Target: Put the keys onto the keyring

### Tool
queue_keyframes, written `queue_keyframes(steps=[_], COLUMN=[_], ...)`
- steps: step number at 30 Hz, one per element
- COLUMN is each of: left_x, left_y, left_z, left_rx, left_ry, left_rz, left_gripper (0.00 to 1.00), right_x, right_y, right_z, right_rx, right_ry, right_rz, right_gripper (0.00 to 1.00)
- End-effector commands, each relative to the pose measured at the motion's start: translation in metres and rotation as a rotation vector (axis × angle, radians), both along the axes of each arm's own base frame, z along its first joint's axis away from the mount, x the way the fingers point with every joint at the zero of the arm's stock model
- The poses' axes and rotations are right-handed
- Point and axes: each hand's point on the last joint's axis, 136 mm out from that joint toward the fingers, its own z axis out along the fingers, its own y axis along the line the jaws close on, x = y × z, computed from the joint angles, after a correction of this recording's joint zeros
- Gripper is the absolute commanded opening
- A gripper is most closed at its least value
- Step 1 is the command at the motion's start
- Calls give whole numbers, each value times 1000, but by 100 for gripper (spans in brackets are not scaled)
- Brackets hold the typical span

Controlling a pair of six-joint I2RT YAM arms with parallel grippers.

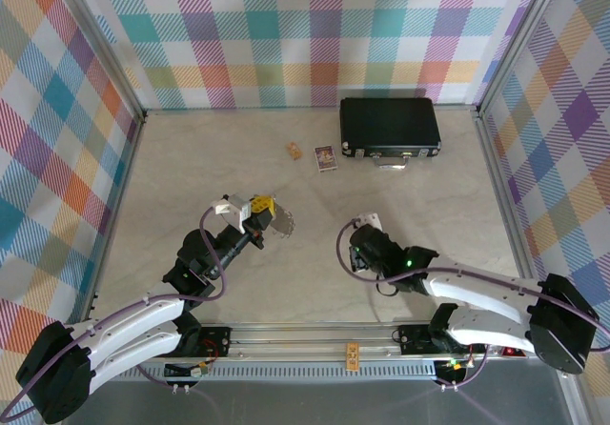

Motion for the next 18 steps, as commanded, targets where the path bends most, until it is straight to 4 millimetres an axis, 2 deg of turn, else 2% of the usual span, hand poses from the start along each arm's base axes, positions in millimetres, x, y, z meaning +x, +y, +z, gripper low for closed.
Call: queue_keyframes(steps=[1, 5, 9, 14, 18], left_x=[-8, -8, -9, -10, -11], left_y=[-3, -2, -2, -1, 1], left_z=[19, 19, 20, 21, 24], left_rx=[-43, -45, -47, -47, -51], left_ry=[-53, -53, -55, -59, -66], left_rz=[-31, -29, -29, -27, -25], left_gripper=[0, 0, 0, 0, 0], right_x=[-16, -10, 7, 42, 78], right_y=[-2, 9, 24, 40, 54], right_z=[-6, -3, -3, -3, 6], right_rx=[-60, -94, -131, -179, -153], right_ry=[195, 339, 463, 535, 491], right_rz=[79, 111, 141, 145, 142], right_gripper=[0, 0, 0, 0, 0])
